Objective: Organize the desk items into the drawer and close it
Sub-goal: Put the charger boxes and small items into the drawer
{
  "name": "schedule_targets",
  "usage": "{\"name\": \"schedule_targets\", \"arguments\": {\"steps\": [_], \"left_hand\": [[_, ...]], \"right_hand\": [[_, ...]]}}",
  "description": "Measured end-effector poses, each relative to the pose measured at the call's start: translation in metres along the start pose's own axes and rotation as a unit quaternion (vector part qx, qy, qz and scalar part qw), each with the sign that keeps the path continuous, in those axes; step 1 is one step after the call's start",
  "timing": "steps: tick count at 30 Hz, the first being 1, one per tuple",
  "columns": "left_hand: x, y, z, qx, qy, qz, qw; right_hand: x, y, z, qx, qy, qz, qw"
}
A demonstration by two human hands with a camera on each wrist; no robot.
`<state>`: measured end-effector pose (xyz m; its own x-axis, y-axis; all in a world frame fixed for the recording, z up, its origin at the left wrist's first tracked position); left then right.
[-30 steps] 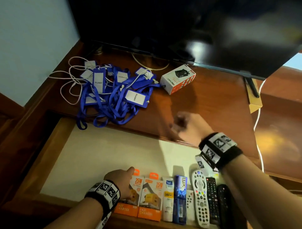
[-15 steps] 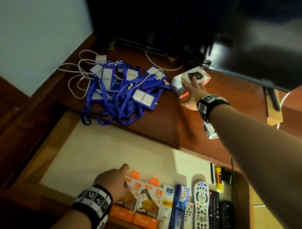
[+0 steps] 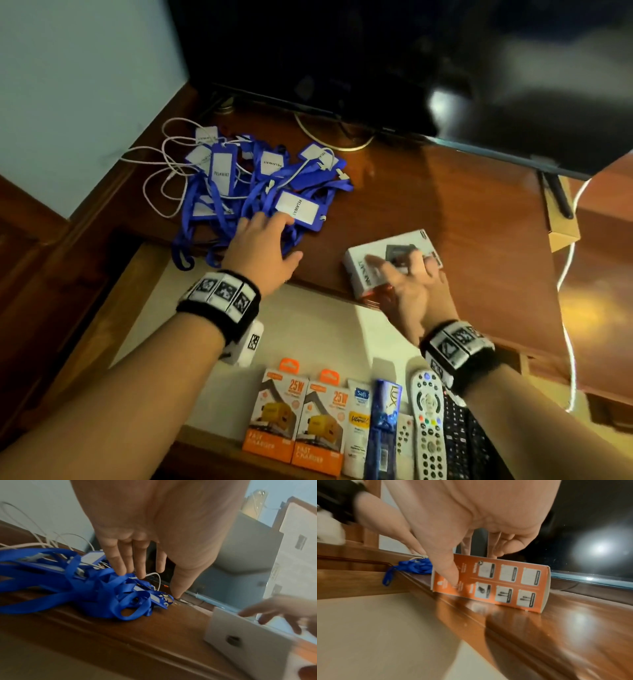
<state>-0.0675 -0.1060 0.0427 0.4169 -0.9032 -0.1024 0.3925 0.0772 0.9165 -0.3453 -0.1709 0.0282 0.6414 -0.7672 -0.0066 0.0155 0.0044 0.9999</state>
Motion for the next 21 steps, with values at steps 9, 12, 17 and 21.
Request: {"name": "schedule_targets", "arguments": {"steps": [9, 12, 17, 21], "left_hand": [[0.073, -0.018, 0.013, 0.236, -0.054, -0.109, 0.964], [0.080, -0.017, 0.013, 0.259, -0.070, -0.096, 0.958], [0.082, -0.014, 0.016, 0.279, -0.073, -0.073, 0.955], [0.081, -0.014, 0.015, 0.297, -0.069, -0.079, 0.949]], "right_hand": [[-0.005, 0.003, 0.017, 0.122, -0.019, -0.100, 0.987], [-0.018, -0.002, -0.003, 0.122, -0.026, -0.083, 0.989], [-0.072, -0.023, -0.068, 0.145, 0.059, -0.101, 0.982], [-0.076, -0.052, -0.087, 0.156, 0.034, -0.154, 0.975]]}}
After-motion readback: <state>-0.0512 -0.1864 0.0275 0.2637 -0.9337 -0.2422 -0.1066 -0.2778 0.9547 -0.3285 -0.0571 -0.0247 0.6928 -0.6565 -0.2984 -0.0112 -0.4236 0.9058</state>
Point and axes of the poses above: each hand's wrist, its own x-axis towards the middle knuckle, its own y-axis out of the back of the hand, z = x × y, the point moved 2 cm from there along x, towards the middle knuckle, and after that the axes turned 6 degrees about y, right-handed, at the moved point
